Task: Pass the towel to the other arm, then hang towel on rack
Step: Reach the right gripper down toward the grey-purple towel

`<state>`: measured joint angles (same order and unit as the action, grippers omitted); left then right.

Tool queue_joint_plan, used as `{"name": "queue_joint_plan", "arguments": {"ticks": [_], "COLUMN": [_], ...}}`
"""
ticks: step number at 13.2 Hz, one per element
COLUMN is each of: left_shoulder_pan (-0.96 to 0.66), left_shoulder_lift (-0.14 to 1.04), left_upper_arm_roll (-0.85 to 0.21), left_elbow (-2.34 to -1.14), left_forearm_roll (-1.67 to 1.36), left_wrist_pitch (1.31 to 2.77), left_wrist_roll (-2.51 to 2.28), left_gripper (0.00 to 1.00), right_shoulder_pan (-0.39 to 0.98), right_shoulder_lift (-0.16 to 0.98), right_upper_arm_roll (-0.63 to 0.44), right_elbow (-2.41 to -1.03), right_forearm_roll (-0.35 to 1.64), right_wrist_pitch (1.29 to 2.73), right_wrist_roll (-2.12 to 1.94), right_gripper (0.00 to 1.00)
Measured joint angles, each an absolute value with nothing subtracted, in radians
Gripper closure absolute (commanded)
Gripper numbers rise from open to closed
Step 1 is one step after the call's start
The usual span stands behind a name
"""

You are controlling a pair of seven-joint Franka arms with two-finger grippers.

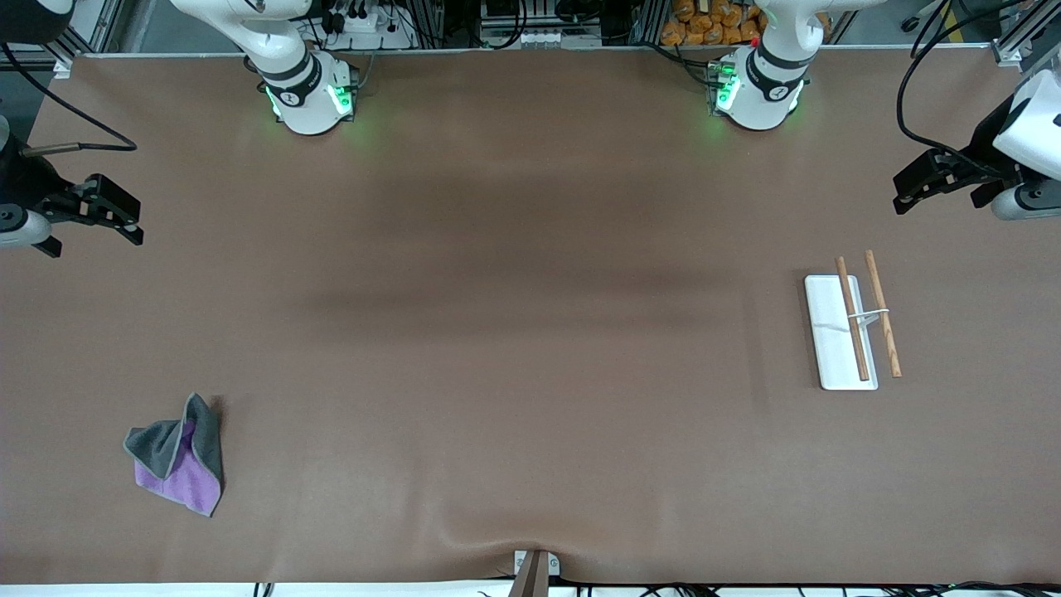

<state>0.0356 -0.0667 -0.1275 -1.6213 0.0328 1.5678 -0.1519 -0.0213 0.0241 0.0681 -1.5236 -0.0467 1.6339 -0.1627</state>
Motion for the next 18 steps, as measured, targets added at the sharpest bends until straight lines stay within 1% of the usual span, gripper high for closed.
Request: {"name": "queue_joint_plan", "arguments": {"ticks": [3,8,12,14,18], "left_shoulder_pan": [0.035,0.035,0.036,0.036,0.036], "left_shoulder_lift": [-0.067,-0.067,-0.065,-0.064,-0.055], "left_upper_arm_roll": [-0.128,-0.127,-0.126,-0.126,-0.126], "left_elbow": [-1.621,-1.614,-1.615,-1.620,-1.629], "left_forearm_roll": [0.033,0.033,0.033,0.033,0.033], "left_wrist_pitch": [1.567,1.567,1.563,1.562,1.561], "left_wrist_roll": [-0.152,-0.152,-0.151,-0.149,-0.136], "left_gripper": [0.00,0.00,0.00,0.00,0.00], "right_shoulder_pan": [-0.004,-0.017,-0.102,-0.104,-0.103], "right_shoulder_lift": [0.064,0.080,0.199,0.262,0.399], "right_upper_arm_roll": [0.068,0.058,0.049,0.051,0.054], "right_elbow": [-1.474,-1.471,-1.478,-1.478,-1.482], "right_forearm_roll": [-0.059,-0.074,-0.082,-0.082,-0.082], "right_wrist_pitch": [1.617,1.623,1.783,1.833,1.989], "right_wrist_roll": [-0.161,-0.158,-0.159,-0.159,-0.158], "right_gripper": [0.00,0.00,0.00,0.00,0.00]}}
